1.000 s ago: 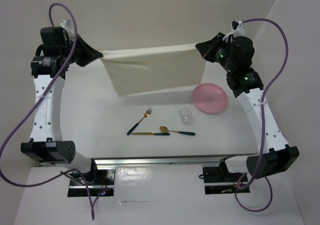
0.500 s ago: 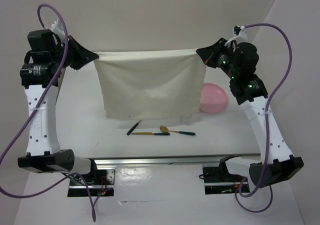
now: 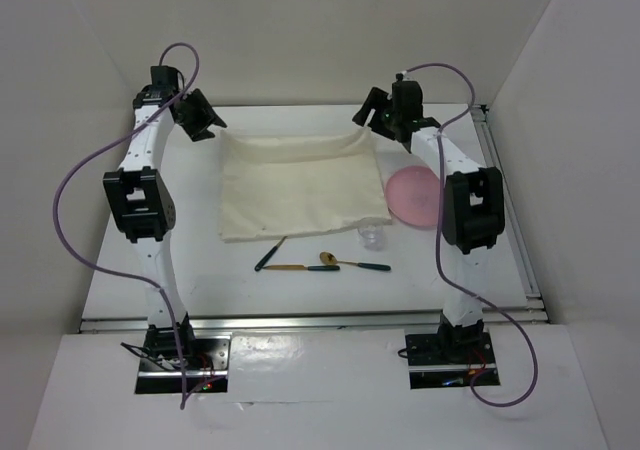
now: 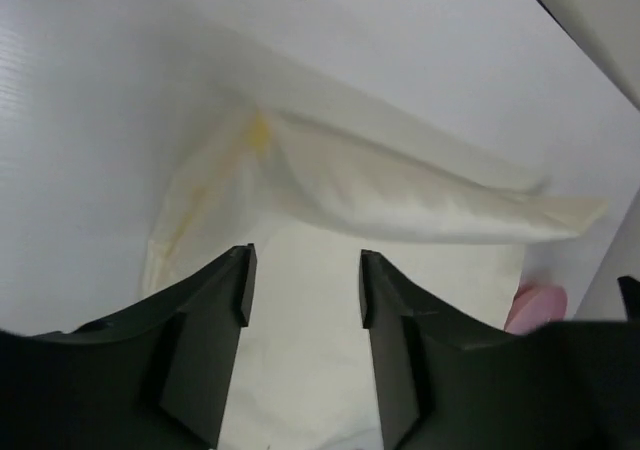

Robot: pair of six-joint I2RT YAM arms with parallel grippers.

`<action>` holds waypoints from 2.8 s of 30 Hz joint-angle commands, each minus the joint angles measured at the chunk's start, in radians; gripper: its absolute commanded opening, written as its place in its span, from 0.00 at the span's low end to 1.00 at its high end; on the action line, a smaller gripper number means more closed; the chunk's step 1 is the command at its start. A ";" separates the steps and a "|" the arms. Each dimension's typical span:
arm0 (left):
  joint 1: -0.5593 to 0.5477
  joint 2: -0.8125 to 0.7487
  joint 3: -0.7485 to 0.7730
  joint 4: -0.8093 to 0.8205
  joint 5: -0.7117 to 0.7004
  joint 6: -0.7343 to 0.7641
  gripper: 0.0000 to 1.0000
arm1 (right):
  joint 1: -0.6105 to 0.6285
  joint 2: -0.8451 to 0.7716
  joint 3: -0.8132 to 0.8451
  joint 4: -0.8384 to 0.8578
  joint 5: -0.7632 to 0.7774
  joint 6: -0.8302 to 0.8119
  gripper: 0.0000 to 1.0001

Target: Set the dinner table for one person

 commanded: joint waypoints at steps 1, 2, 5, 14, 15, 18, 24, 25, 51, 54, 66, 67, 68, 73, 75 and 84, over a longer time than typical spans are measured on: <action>0.004 0.032 0.132 -0.056 -0.039 0.026 0.65 | -0.020 0.013 0.109 -0.001 0.013 -0.030 0.82; -0.005 0.012 0.098 -0.035 -0.052 0.026 0.72 | -0.020 0.001 0.087 0.016 0.013 -0.039 0.82; -0.005 -0.088 -0.042 0.057 -0.083 0.026 0.96 | -0.020 -0.062 -0.002 0.043 0.013 -0.040 0.82; -0.066 -0.296 -0.385 0.054 -0.085 0.117 0.48 | -0.009 -0.394 -0.334 -0.097 0.054 -0.102 0.71; -0.077 -0.350 -0.430 0.065 -0.085 0.127 0.42 | -0.009 -0.433 -0.376 -0.117 0.063 -0.113 0.71; -0.138 -0.422 -0.595 0.065 -0.147 0.140 0.28 | 0.002 -0.572 -0.512 -0.230 0.122 -0.124 0.73; -0.275 -0.579 -0.858 0.103 -0.206 0.109 0.33 | 0.025 -0.769 -0.732 -0.344 0.106 -0.070 0.78; -0.292 -0.588 -0.875 0.115 -0.221 0.109 0.35 | 0.038 -0.778 -0.749 -0.354 0.096 -0.058 0.79; -0.324 -0.223 -0.503 0.020 -0.278 -0.014 0.32 | 0.123 -0.093 -0.257 -0.208 0.060 -0.112 0.48; -0.313 -0.182 -0.503 0.020 -0.269 -0.014 0.32 | 0.123 -0.005 -0.217 -0.208 0.051 -0.102 0.41; -0.284 -0.135 -0.601 0.073 -0.226 -0.005 0.32 | 0.114 -0.045 -0.453 -0.139 0.063 -0.050 0.38; -0.284 -0.135 -0.610 0.083 -0.226 -0.004 0.32 | 0.114 -0.059 -0.465 -0.139 0.073 -0.050 0.38; -0.284 -0.135 -0.610 0.083 -0.226 -0.004 0.32 | 0.114 -0.068 -0.480 -0.139 0.073 -0.041 0.38; -0.284 -0.145 -0.668 0.092 -0.226 -0.004 0.32 | 0.114 -0.117 -0.546 -0.128 0.073 -0.041 0.38; -0.284 -0.155 -0.679 0.102 -0.226 -0.004 0.32 | 0.114 -0.117 -0.547 -0.128 0.082 -0.041 0.38; -0.284 -0.258 -0.595 0.028 -0.247 0.020 0.44 | 0.114 -0.252 -0.352 -0.199 0.129 -0.098 0.60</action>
